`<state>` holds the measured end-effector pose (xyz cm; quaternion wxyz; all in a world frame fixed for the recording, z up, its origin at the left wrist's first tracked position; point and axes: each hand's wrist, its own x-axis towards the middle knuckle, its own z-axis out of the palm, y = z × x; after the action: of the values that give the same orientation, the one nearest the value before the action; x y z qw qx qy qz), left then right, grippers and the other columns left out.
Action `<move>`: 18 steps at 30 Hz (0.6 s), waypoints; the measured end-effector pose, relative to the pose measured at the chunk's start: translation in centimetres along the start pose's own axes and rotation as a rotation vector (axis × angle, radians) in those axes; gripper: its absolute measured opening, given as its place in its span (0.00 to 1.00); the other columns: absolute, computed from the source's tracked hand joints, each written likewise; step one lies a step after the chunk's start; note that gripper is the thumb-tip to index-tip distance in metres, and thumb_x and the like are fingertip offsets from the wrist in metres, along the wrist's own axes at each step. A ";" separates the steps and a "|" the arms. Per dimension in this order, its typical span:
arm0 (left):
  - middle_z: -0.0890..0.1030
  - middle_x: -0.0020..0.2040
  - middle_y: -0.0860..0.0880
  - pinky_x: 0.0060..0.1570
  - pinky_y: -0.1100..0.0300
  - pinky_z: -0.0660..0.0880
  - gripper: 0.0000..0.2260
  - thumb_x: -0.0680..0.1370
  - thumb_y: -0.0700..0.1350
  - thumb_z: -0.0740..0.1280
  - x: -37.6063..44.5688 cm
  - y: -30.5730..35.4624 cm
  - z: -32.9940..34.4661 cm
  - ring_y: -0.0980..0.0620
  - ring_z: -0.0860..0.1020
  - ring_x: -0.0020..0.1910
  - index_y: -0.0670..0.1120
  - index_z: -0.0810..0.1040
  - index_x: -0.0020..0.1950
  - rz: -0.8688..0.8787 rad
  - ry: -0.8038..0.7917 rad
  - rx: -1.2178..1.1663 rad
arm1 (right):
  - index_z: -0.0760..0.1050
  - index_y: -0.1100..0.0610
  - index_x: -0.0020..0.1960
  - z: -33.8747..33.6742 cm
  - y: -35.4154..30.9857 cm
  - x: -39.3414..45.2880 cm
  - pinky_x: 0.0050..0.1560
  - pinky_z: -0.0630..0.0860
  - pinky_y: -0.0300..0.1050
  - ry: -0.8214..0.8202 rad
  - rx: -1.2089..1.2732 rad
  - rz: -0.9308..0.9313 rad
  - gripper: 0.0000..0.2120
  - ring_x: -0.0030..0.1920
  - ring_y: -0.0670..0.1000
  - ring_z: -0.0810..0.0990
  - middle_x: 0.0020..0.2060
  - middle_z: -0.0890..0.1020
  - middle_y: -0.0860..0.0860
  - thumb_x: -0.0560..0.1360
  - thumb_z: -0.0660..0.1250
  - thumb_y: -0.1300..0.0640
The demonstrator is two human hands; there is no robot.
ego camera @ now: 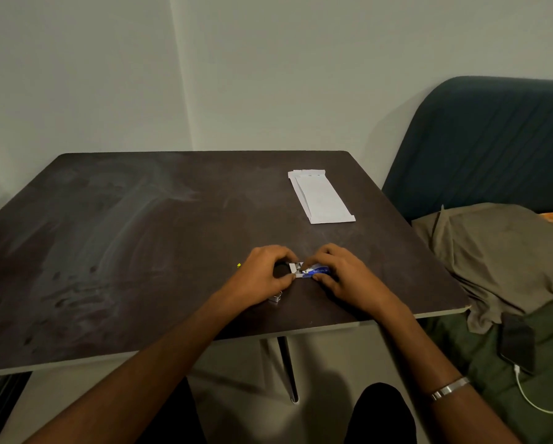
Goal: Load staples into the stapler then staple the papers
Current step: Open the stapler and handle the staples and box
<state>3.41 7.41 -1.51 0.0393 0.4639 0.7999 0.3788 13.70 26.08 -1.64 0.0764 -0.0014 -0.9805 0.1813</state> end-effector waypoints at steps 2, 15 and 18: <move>0.82 0.49 0.53 0.48 0.76 0.68 0.15 0.71 0.42 0.70 0.0 -0.1 -0.1 0.59 0.78 0.47 0.48 0.80 0.58 0.026 -0.014 0.048 | 0.75 0.47 0.59 -0.1 -0.1 0.0 0.57 0.71 0.40 -0.008 -0.012 0.008 0.12 0.56 0.48 0.72 0.58 0.73 0.47 0.76 0.65 0.53; 0.83 0.53 0.51 0.55 0.69 0.74 0.12 0.72 0.42 0.72 -0.2 -0.2 -0.4 0.58 0.79 0.52 0.46 0.82 0.56 -0.057 0.012 0.014 | 0.67 0.40 0.64 0.1 -0.5 0.5 0.58 0.74 0.48 -0.062 -0.112 0.004 0.17 0.58 0.50 0.71 0.61 0.71 0.48 0.77 0.63 0.52; 0.83 0.54 0.51 0.52 0.78 0.70 0.13 0.72 0.42 0.73 -0.3 -0.2 -0.5 0.58 0.79 0.52 0.47 0.82 0.56 -0.072 0.015 0.002 | 0.64 0.37 0.64 0.1 -0.6 0.5 0.56 0.75 0.48 -0.057 -0.128 -0.005 0.18 0.57 0.50 0.71 0.60 0.71 0.48 0.77 0.63 0.52</move>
<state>3.21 6.89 -1.40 0.0467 0.4319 0.8167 0.3798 13.21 25.53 -1.42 0.0485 0.0013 -0.9918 0.1181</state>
